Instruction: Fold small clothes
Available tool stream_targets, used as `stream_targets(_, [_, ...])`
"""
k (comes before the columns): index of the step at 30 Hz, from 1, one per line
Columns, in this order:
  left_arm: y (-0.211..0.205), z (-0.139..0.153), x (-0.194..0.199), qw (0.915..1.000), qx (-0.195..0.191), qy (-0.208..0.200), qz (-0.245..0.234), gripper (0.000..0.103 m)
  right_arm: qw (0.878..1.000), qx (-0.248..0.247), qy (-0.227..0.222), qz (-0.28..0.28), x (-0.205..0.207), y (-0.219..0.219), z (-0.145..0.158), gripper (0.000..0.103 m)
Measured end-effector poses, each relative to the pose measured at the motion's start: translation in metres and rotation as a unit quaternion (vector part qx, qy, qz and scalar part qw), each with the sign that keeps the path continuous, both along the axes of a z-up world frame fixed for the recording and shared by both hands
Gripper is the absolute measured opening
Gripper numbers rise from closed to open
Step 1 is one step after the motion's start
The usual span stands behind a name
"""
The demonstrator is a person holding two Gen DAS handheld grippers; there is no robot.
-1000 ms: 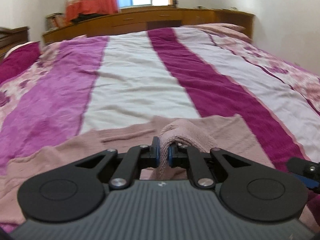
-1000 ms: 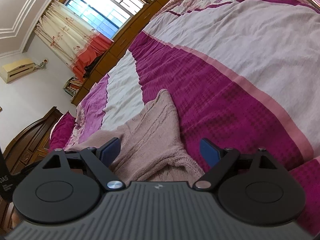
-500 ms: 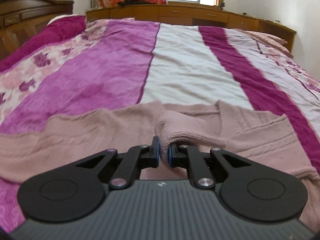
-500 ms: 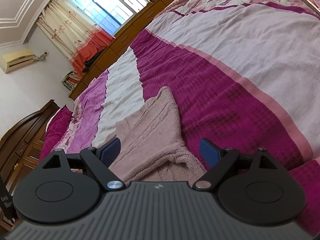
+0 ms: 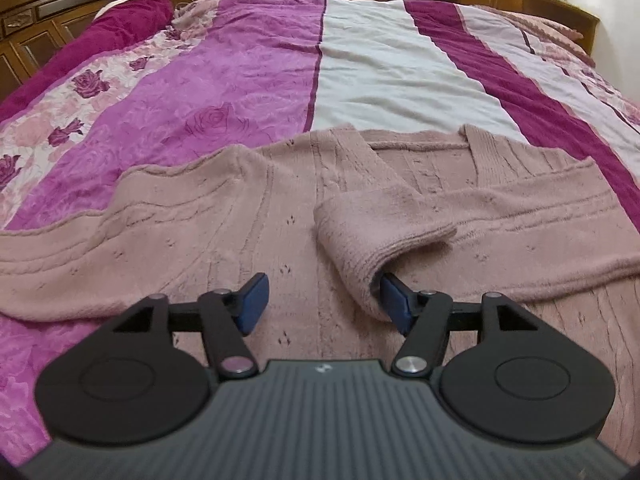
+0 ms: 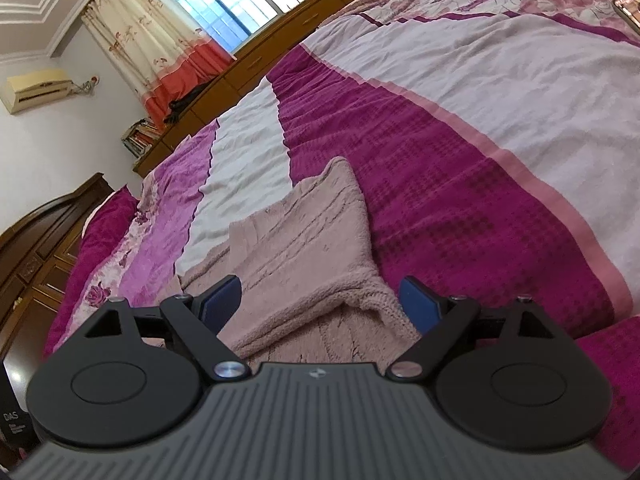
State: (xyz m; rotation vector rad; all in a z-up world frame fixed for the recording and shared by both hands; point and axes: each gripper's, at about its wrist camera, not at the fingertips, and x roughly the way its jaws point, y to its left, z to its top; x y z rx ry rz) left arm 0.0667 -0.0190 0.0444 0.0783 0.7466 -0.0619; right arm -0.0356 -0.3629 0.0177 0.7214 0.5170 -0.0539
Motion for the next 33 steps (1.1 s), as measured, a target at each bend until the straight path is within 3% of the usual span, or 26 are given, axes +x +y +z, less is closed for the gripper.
stream_targets(8, [-0.021,0.016,-0.005,0.9981,0.023,-0.033,-0.047,0.063,1.000,-0.011,0.003,0.018,-0.001,0.011,0.008,0.091])
stream_targets(20, [-0.052,-0.002,0.012,0.9934,0.070,-0.057,-0.070,0.063,1.000,-0.011,0.008,-0.003,-0.011,0.016,0.019,0.090])
stream_targets(22, [-0.051,-0.004,0.014,0.9934,0.070,-0.063,-0.066,0.043,1.000,-0.010,0.007,-0.004,-0.012,0.019,0.020,0.090])
stream_targets(23, [-0.049,-0.005,0.015,0.9939,0.066,-0.062,-0.063,0.018,1.000,-0.011,0.006,-0.002,-0.013,0.021,0.021,0.090])
stream_targets(24, [-0.044,-0.005,0.017,0.9953,0.056,-0.057,-0.055,0.012,1.000,-0.013,0.006,0.002,-0.012,0.022,0.021,0.090])
stream_targets(27, [-0.022,0.000,0.018,0.9982,0.008,-0.056,-0.020,0.012,1.000,-0.013,0.011,0.018,-0.007,0.025,0.018,0.090])
stream_targets(33, [0.020,0.003,0.011,0.9974,-0.024,-0.049,0.046,0.014,0.999,-0.001,0.031,0.033,0.005,0.029,0.005,0.090])
